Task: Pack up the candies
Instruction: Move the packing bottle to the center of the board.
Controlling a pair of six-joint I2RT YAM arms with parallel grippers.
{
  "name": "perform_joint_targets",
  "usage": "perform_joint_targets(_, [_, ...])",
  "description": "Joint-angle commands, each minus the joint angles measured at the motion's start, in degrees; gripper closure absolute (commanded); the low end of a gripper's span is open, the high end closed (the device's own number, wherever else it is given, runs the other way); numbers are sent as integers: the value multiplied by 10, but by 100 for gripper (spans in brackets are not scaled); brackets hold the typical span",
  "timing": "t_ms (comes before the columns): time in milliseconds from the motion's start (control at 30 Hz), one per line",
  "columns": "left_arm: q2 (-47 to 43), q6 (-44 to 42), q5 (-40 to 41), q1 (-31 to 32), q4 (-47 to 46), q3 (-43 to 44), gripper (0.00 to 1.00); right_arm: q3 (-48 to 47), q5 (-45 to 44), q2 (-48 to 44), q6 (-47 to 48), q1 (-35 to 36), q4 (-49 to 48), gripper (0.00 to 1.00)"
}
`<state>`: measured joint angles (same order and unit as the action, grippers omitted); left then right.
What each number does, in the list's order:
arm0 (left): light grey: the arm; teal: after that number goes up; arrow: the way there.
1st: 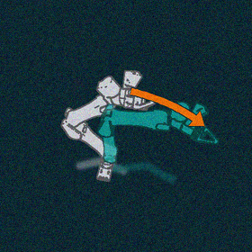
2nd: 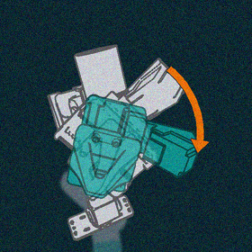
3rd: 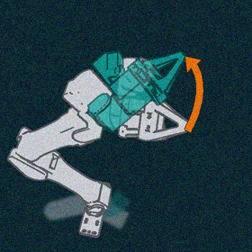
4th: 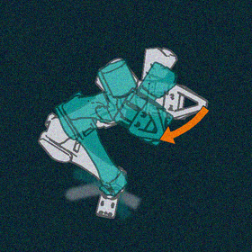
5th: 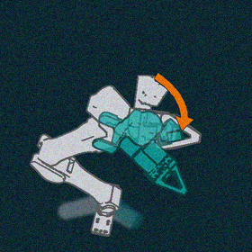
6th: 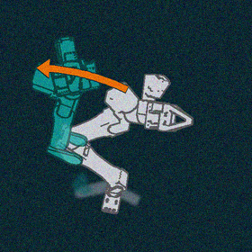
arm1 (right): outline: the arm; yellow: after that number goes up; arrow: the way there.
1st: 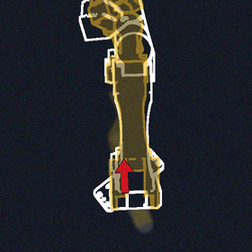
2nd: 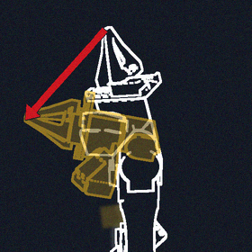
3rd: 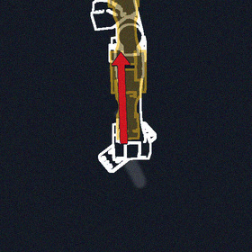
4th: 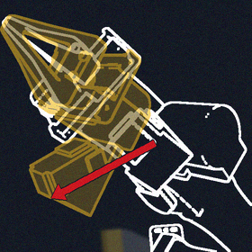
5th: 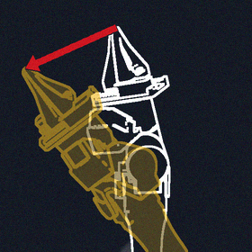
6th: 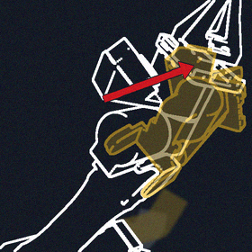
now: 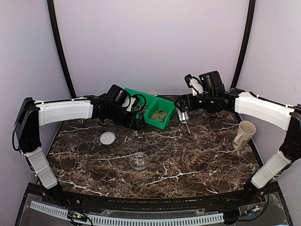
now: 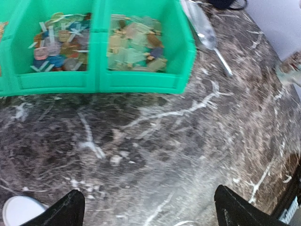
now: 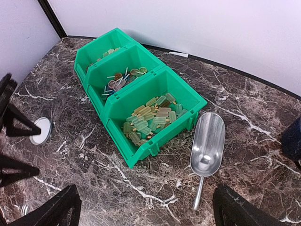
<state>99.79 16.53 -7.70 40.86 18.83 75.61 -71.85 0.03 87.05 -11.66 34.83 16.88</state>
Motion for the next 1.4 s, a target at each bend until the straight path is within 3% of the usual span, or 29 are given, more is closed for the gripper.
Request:
perform_joint_targets(0, [35, 3, 54, -38, 20, 25, 1, 0, 5, 3, -8, 3, -17, 2])
perform_joint_targets(267, [111, 5, 38, -77, 31, 58, 1, 8, 3, -5, -7, 2, -21, 2])
perform_joint_targets(533, [118, 21, 48, -82, 66, 41, 1, 15, 0, -7, -4, 3, -19, 2])
perform_joint_targets(1100, [-8, 62, 106, -99, 74, -135, 1, 19, 9, 2, -6, 4, -28, 2])
perform_joint_targets(1367, [-86, 79, 162, -150, 77, -215, 1, -1, -25, 38, -21, 5, -22, 2])
